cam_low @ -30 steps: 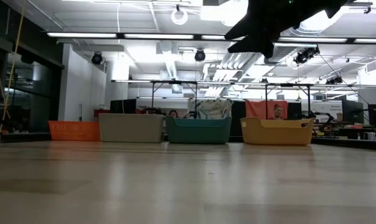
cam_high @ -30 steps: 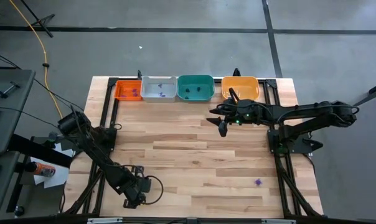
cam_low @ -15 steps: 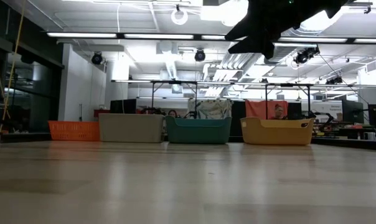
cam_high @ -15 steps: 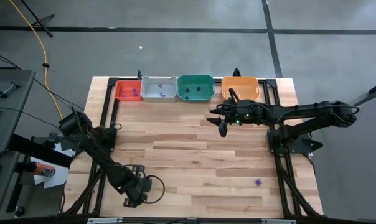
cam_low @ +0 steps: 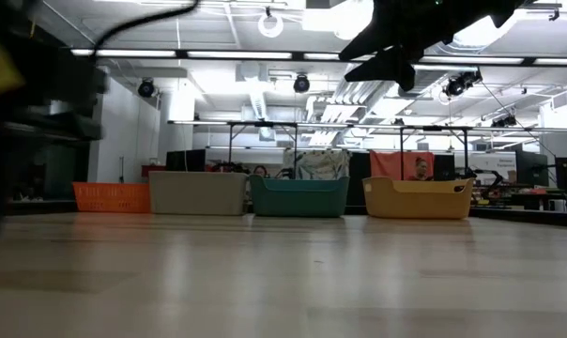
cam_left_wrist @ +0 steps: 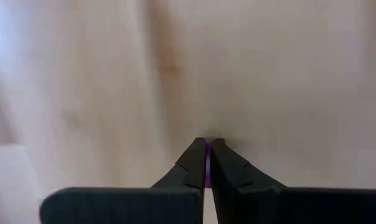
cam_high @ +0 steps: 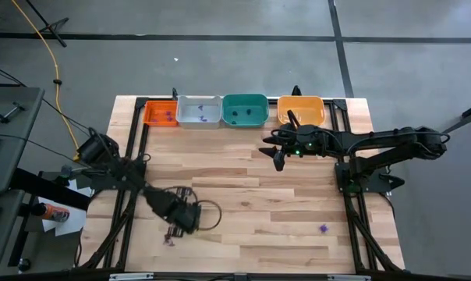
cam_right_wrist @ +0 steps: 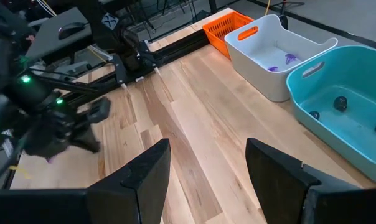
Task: Sort Halloween decoration
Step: Put the violet witch hat into the gray bin
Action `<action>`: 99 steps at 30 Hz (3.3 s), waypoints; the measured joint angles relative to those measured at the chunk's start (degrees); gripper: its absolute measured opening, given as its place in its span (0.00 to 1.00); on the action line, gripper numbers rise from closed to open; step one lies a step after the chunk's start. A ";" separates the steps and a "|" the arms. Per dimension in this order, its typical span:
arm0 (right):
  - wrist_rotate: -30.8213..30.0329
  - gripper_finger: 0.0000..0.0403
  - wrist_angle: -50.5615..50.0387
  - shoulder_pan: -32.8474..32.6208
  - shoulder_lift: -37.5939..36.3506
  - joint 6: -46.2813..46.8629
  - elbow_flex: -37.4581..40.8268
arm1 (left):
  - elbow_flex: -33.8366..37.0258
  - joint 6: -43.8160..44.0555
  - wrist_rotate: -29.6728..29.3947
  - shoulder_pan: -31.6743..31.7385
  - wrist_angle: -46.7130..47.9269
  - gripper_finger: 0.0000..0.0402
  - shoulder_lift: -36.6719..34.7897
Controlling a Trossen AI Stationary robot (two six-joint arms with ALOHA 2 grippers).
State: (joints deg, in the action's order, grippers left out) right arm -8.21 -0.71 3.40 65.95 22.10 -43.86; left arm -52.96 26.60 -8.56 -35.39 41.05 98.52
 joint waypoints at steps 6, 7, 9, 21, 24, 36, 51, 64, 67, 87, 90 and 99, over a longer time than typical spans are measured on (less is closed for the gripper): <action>0.00 0.51 0.04 0.00 0.00 -0.05 0.00 | 0.32 -7.93 -5.94 8.69 -0.62 0.00 -2.48; 0.00 0.51 0.09 0.00 0.00 -0.07 -0.01 | 0.24 -9.70 -5.93 10.43 -1.06 0.00 -3.16; 0.00 0.51 0.12 0.00 0.00 -0.05 0.00 | 0.23 -13.07 -5.65 14.17 -1.76 0.00 -4.66; -0.16 0.51 4.80 0.00 0.00 -2.70 0.00 | 0.02 -21.44 -4.83 33.75 -17.47 0.00 -17.59; -0.15 0.51 6.12 0.00 0.00 -2.99 0.00 | -0.04 -23.93 -4.78 36.48 -18.32 0.00 -21.09; -0.18 0.51 12.07 0.00 4.21 -2.68 0.00 | -0.05 -17.87 -1.15 41.39 -17.98 0.01 -21.77; -0.22 0.51 12.47 0.11 1.71 -3.09 0.00 | -0.19 -30.43 2.95 41.43 -23.39 0.35 -6.91; -0.26 0.51 10.77 0.11 0.39 -2.76 0.00 | -0.21 -32.81 2.82 41.51 -28.01 0.40 1.33; -0.25 0.51 10.75 0.11 0.39 -2.98 0.00 | -0.21 -35.39 2.70 41.63 -27.71 0.39 2.01; -0.61 0.51 10.04 0.11 0.42 -2.92 0.00 | -0.21 -31.63 2.32 42.74 -28.56 0.01 3.73; -0.61 0.51 9.98 0.11 0.42 -2.94 0.00 | -0.10 -30.29 3.10 42.87 -27.08 0.01 2.24; -1.00 0.51 9.89 0.11 0.44 -3.09 0.00 | -0.12 -29.36 9.81 43.00 -24.88 0.00 -18.12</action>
State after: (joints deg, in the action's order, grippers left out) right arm -9.20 9.18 3.51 66.39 19.00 -43.86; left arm -53.08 -2.75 1.25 7.62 16.16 80.40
